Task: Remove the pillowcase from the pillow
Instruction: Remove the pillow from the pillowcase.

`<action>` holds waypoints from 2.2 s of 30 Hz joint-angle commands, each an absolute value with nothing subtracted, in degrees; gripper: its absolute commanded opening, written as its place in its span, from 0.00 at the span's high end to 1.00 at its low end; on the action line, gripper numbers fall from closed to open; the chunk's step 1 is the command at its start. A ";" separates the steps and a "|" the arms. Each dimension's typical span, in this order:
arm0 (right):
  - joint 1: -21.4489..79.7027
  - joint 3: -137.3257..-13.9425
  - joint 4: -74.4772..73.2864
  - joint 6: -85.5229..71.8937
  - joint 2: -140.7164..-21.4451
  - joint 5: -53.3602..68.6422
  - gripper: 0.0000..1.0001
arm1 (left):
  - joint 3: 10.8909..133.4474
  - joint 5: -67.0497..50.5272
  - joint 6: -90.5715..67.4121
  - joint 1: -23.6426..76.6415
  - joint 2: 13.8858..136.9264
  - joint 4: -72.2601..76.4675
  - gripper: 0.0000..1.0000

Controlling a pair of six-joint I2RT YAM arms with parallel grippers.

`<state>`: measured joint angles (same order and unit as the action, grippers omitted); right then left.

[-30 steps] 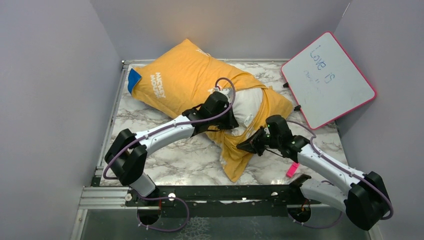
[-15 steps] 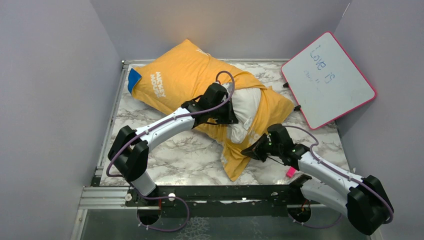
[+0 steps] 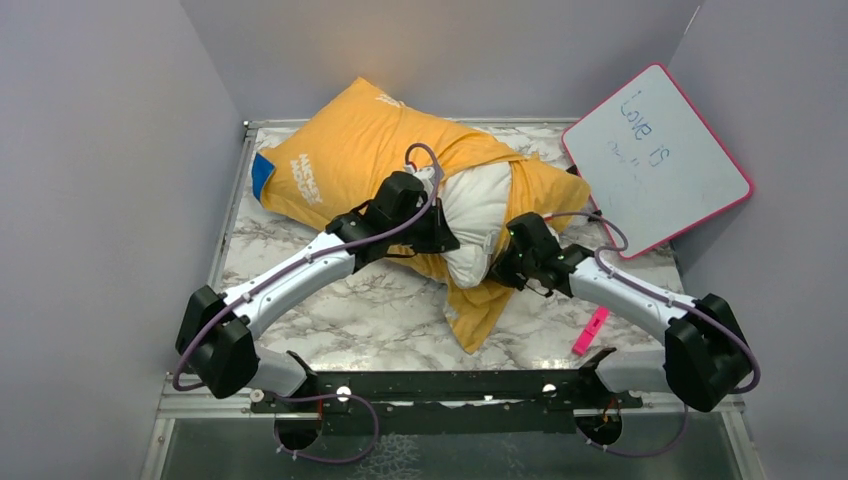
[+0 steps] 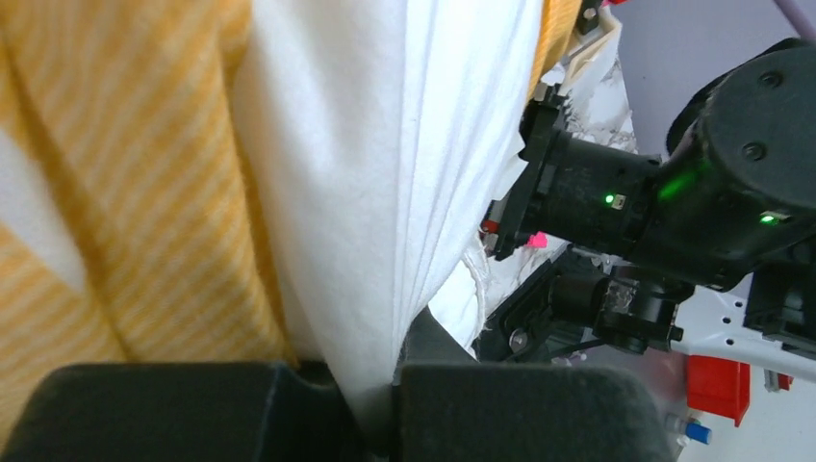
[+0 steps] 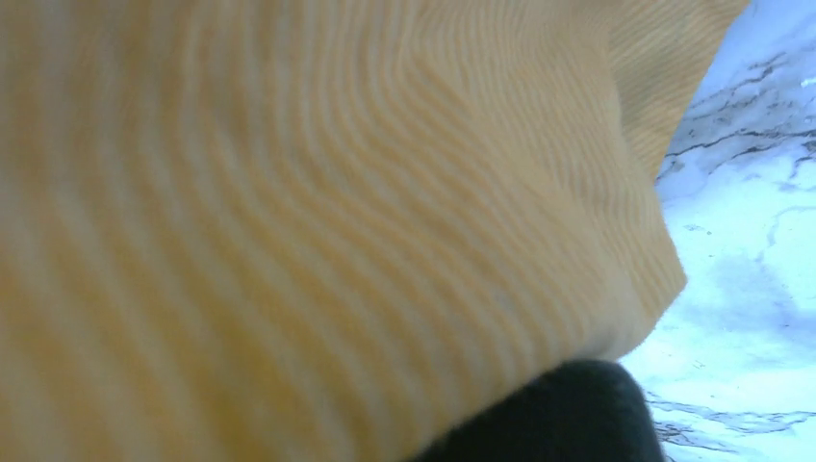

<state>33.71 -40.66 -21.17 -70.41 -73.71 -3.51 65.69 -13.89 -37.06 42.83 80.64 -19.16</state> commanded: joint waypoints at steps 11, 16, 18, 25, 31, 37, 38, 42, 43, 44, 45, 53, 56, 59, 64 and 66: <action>31.91 -36.52 -20.08 -44.99 -59.89 10.46 0.57 | 63.57 -7.78 -37.19 40.26 72.21 -16.37 1.00; 31.97 -35.70 -21.86 -45.67 -56.10 7.30 0.31 | 62.76 -8.83 -38.40 40.28 72.21 -13.72 1.00; 31.92 -36.80 -20.16 -44.61 -56.53 8.40 0.25 | 62.73 -9.11 -38.39 40.25 72.25 -13.78 1.00; 31.93 -41.02 -14.85 -43.51 -66.67 10.76 0.30 | 62.05 -9.93 -39.02 40.25 70.88 -13.71 1.00; 31.77 -43.37 -16.56 -41.55 -69.85 2.68 0.88 | 63.32 -7.98 -37.59 40.25 69.07 -16.06 1.00; 28.41 -44.25 -24.82 -46.95 -71.54 -20.11 1.00 | 66.79 -2.86 -35.76 39.53 66.32 -20.48 1.00; 27.39 -44.54 -24.34 -46.96 -71.88 -20.96 1.00 | 67.40 -2.39 -35.51 39.08 65.87 -21.21 1.00; 24.54 -47.40 -22.63 -45.86 -74.52 -19.42 1.00 | 68.47 -1.52 -34.91 37.64 63.67 -23.84 1.00; 24.02 -48.57 -21.90 -44.71 -75.23 -16.37 1.00 | 68.47 -1.37 -34.89 37.28 63.15 -24.27 1.00; 23.73 -49.34 -20.92 -42.84 -75.96 -12.85 1.00 | 68.36 -1.26 -34.94 37.01 62.84 -24.71 1.00; 23.53 -50.49 -21.01 -41.61 -76.52 -9.42 1.00 | 68.12 -1.28 -35.08 36.84 62.48 -24.97 1.00; 23.47 -50.39 -21.25 -35.86 -73.54 15.94 0.93 | 64.17 -4.82 -39.02 36.65 62.63 -20.09 1.00; 23.47 -43.89 -16.08 -38.00 -69.55 28.35 0.76 | 62.56 -8.38 -41.67 36.65 64.18 -14.95 1.00; 23.51 -34.44 -6.50 -45.18 -63.88 37.16 0.57 | 62.14 -11.06 -43.63 36.65 66.34 -10.72 1.00; 24.92 -23.93 8.30 -52.47 -54.26 41.19 0.31 | 65.19 -13.15 -43.60 36.65 70.78 -8.84 1.00; 26.36 -23.48 9.78 -52.08 -51.95 40.40 0.28 | 65.98 -13.45 -43.76 36.71 71.72 -8.26 1.00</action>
